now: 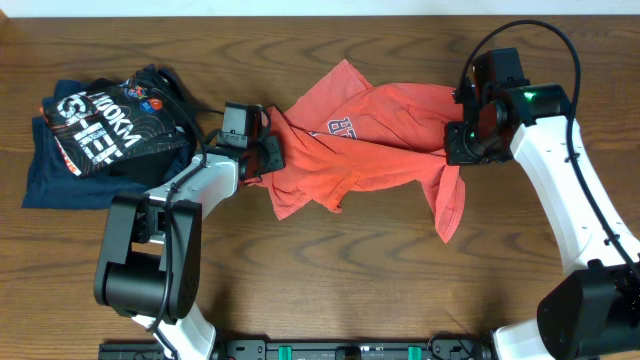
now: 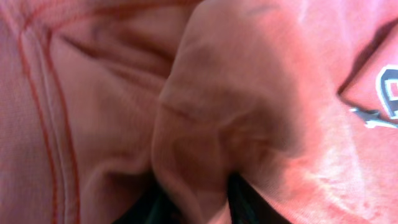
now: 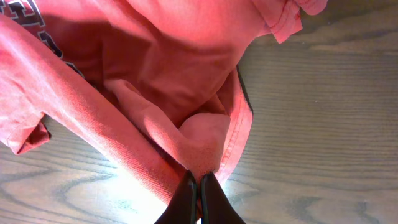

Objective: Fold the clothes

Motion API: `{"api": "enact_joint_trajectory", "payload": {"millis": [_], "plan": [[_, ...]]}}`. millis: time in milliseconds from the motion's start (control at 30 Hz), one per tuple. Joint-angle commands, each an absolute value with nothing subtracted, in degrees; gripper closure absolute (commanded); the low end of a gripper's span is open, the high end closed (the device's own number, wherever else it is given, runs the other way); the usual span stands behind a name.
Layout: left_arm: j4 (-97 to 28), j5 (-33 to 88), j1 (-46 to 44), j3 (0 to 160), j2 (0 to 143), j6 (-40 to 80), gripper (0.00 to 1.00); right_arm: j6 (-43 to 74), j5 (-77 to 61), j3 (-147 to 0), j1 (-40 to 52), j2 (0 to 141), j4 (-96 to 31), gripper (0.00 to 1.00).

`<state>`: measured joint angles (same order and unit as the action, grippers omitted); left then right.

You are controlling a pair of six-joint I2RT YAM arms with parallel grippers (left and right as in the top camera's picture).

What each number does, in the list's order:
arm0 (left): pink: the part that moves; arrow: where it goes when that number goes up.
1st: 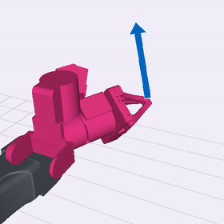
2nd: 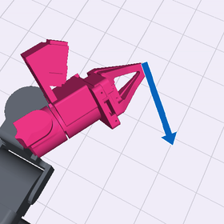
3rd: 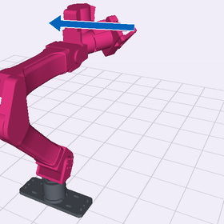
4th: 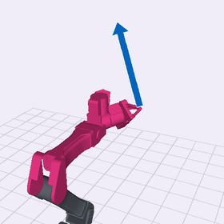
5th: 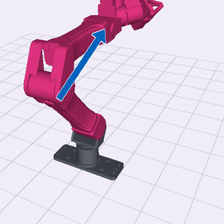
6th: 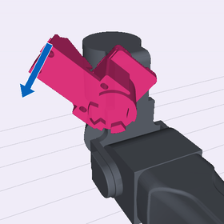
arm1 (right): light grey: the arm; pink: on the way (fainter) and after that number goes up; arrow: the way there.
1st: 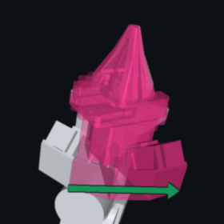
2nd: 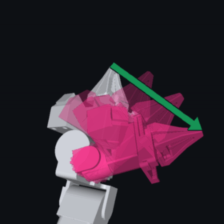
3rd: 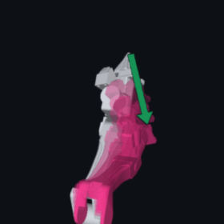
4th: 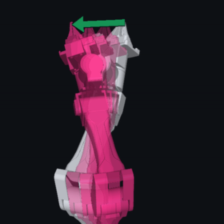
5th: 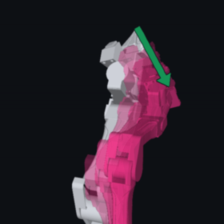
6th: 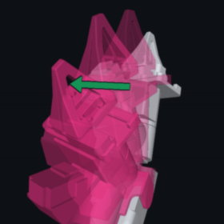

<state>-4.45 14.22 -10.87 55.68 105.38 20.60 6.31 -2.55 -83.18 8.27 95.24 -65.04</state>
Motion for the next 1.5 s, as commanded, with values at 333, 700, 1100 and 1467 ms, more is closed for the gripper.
{"api": "enact_joint_trajectory", "payload": {"millis": [333, 700, 1100, 1467], "plan": [[-4.6, 14.7, -10.8, 55.4, 103.1, 19.7, 0.75, 5.7, -1.7, -83.5, 7.9, 95.5, -65.1, 0.99], [-3.3, 19.9, -10.7, 55.4, 103.0, 19.7, 0.94, 5.7, -1.7, -83.5, 7.9, 95.5, -65.2, 0.99], [-12.8, 20.9, -9.6, 55.4, 88.9, 19.5, 0.93, 5.7, 2.8, -83.5, 7.3, 95.5, -68.1, 0.99], [-21.6, 20.9, -8.9, 55.4, 86.1, 19.5, 0.93, 5.8, 2.8, -83.5, 7.0, 95.5, -68.6, 0.99]]}}
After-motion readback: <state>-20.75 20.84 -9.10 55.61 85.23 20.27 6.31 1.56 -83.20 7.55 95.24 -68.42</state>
